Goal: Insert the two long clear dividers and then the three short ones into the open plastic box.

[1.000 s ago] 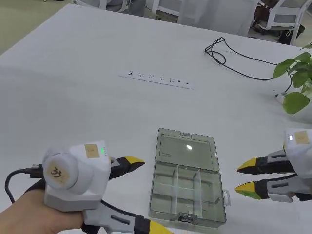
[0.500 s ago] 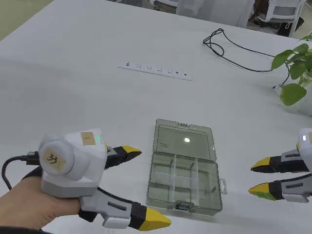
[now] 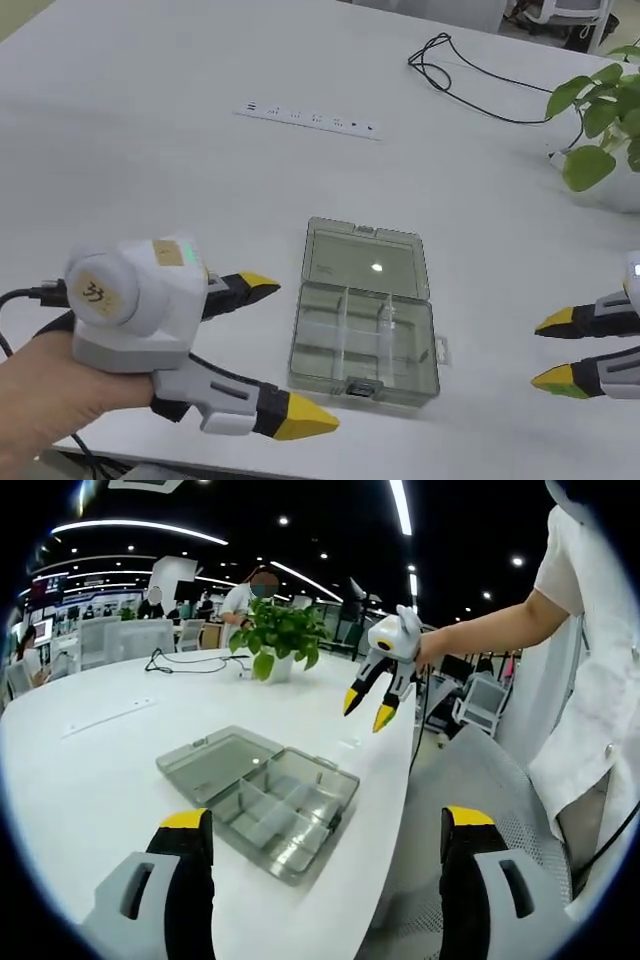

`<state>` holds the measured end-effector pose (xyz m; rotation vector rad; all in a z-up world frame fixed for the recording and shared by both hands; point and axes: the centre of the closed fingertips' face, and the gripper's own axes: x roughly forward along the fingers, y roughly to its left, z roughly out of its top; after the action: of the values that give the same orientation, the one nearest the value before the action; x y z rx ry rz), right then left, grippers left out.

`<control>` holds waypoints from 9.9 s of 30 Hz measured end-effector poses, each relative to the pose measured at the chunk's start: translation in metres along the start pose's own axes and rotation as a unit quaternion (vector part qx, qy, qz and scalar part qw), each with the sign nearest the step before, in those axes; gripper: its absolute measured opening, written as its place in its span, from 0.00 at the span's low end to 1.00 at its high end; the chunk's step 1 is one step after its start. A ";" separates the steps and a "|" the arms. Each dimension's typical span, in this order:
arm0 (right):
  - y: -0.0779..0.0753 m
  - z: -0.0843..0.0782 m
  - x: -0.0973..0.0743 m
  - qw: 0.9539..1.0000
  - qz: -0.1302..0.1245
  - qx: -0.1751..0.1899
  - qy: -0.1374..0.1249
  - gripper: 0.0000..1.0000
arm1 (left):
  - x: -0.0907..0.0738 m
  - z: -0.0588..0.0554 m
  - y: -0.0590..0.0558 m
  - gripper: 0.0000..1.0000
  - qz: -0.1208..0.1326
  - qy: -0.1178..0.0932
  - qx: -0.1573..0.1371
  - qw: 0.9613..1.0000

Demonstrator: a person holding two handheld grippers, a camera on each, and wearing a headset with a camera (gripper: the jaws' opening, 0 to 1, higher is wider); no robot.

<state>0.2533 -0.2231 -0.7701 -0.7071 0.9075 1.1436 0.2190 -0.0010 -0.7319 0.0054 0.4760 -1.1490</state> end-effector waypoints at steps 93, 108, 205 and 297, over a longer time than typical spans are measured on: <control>-0.027 -0.006 0.001 0.990 -0.024 -0.122 0.061 0.33 | -0.008 0.024 0.000 0.95 0.020 -0.020 -0.003 1.000; -0.009 0.062 -0.018 0.988 -0.053 -0.145 -0.002 0.33 | -0.003 0.050 0.004 0.88 0.018 -0.062 -0.054 0.996; 0.090 0.172 -0.060 0.975 0.157 -0.085 -0.134 0.17 | 0.033 0.078 -0.079 0.00 -0.164 -0.075 -0.036 0.983; 0.025 0.119 0.026 0.989 0.075 -0.127 -0.018 0.03 | -0.001 0.027 -0.010 0.71 -0.037 -0.038 -0.013 0.998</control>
<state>0.2608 -0.1032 -0.7379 -0.8321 0.8031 1.4180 0.2198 -0.0103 -0.7053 -0.0795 0.4272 -1.2116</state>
